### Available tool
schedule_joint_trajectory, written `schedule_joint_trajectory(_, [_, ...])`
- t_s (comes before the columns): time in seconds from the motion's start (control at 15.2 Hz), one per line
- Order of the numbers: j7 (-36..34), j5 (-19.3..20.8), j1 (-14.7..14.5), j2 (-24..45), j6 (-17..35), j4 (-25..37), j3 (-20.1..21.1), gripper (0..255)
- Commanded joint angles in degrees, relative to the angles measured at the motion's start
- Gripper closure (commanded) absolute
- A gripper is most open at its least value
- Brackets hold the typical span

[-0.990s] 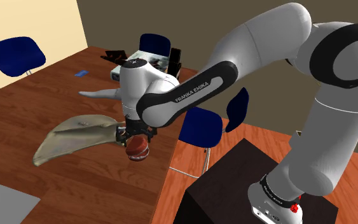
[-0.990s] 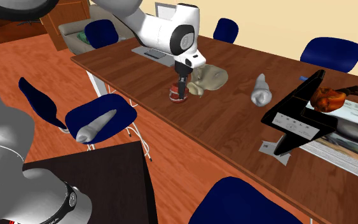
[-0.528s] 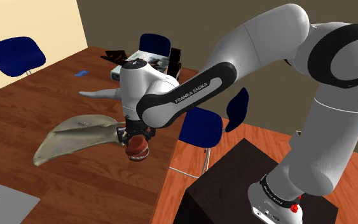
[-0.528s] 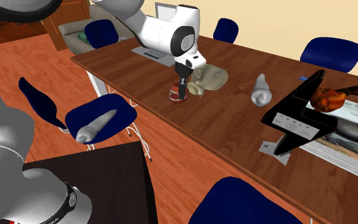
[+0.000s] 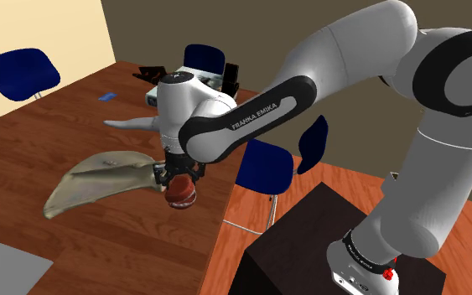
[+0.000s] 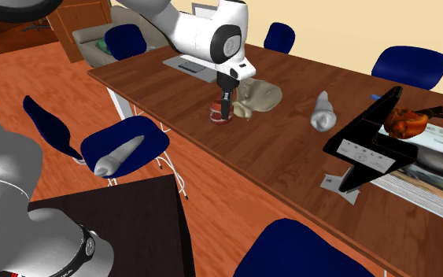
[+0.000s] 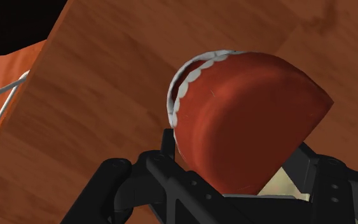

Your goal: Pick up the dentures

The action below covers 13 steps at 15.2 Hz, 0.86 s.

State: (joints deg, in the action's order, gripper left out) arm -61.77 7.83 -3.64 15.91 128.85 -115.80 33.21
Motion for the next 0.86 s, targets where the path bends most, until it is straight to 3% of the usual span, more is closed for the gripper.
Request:
schedule_joint_trajectory(0.0, [0.4, -0.7, 0.3, -1.0, -1.2, 0.3, 0.3, 255])
schedule_joint_trajectory(0.79, [2.2, -3.7, 1.2, -5.2, -8.1, 3.8, 1.3, 255])
